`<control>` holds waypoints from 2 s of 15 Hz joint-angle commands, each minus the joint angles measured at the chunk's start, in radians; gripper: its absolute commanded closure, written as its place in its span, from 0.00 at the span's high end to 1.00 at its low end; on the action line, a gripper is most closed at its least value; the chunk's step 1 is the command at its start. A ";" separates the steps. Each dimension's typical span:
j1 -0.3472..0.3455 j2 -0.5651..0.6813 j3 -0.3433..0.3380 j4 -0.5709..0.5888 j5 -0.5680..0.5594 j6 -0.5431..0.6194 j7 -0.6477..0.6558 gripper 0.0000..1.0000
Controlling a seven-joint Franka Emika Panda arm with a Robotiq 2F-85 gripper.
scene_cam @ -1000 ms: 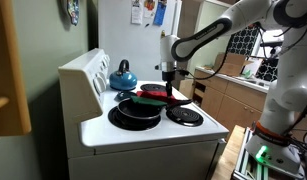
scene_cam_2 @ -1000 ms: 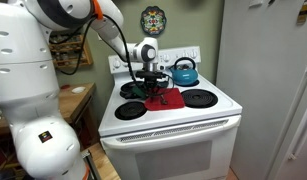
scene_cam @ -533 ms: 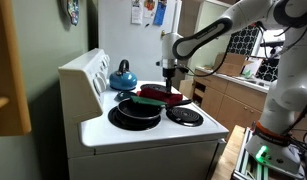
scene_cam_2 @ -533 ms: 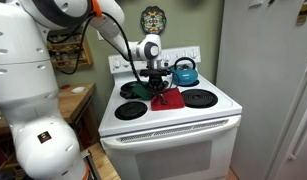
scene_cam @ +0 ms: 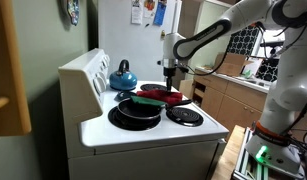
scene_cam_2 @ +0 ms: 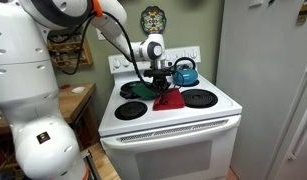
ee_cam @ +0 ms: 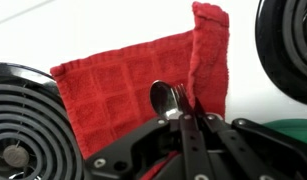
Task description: Put the spoons on the kitchen towel and fold it
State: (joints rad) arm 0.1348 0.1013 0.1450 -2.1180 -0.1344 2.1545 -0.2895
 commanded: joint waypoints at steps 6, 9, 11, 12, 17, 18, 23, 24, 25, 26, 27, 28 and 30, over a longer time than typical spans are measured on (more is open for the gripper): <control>-0.002 0.028 -0.006 -0.001 -0.060 0.075 -0.004 0.29; -0.011 0.006 -0.013 -0.013 -0.070 0.140 -0.011 0.50; -0.018 0.003 -0.022 -0.013 -0.086 0.185 -0.008 0.65; -0.020 0.004 -0.028 -0.012 -0.100 0.200 -0.003 0.74; -0.053 0.030 -0.063 -0.021 -0.131 0.377 -0.008 1.00; -0.059 0.038 -0.067 -0.018 -0.120 0.388 -0.017 1.00; -0.086 0.089 -0.067 0.017 -0.085 0.335 -0.079 0.99; -0.089 0.100 -0.067 0.022 -0.088 0.331 -0.087 0.97; -0.092 0.109 -0.065 0.026 -0.084 0.335 -0.097 0.92; -0.095 0.119 -0.063 0.032 -0.077 0.344 -0.108 0.91; -0.098 0.129 -0.058 0.044 -0.068 0.348 -0.126 0.91; -0.097 0.140 -0.053 0.062 -0.062 0.342 -0.141 0.89; -0.095 0.161 -0.043 0.089 -0.050 0.333 -0.168 0.87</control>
State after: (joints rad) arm 0.0481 0.2240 0.0822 -2.0783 -0.2206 2.5113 -0.3990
